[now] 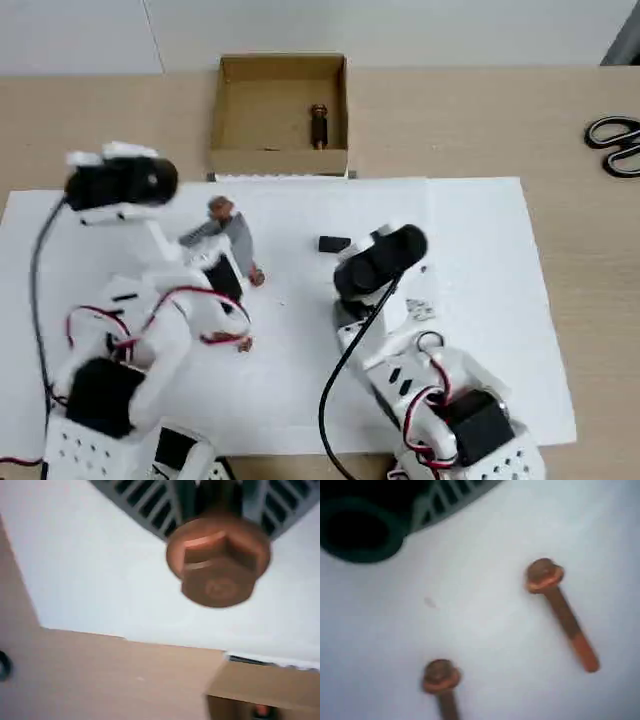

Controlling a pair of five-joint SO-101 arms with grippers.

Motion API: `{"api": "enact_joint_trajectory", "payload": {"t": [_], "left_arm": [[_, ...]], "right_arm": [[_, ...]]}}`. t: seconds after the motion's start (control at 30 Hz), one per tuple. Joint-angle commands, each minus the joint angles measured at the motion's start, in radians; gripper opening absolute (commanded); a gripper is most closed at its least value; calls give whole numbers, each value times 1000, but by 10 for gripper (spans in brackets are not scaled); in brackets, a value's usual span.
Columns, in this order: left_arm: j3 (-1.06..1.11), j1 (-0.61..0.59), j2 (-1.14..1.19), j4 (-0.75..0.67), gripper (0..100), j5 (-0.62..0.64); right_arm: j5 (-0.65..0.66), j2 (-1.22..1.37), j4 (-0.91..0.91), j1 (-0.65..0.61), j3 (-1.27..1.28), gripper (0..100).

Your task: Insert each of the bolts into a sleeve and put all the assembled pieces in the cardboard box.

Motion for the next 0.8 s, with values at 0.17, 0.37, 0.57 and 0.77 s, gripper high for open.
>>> {"api": "enact_joint_trajectory", "payload": {"t": [0.17,0.37,0.57,0.77], "left_arm": [[42,63,-92,-75,6,5],[39,63,-92,-80,6,6],[44,137,-92,-80,6,8],[134,181,-92,-140,6,8]], "right_arm": [[-28,-7,-35,-110,-3,2],[-28,-8,-44,-156,-3,2],[-26,-2,-87,-156,-3,2],[0,-1,-124,-156,20,2]]}}
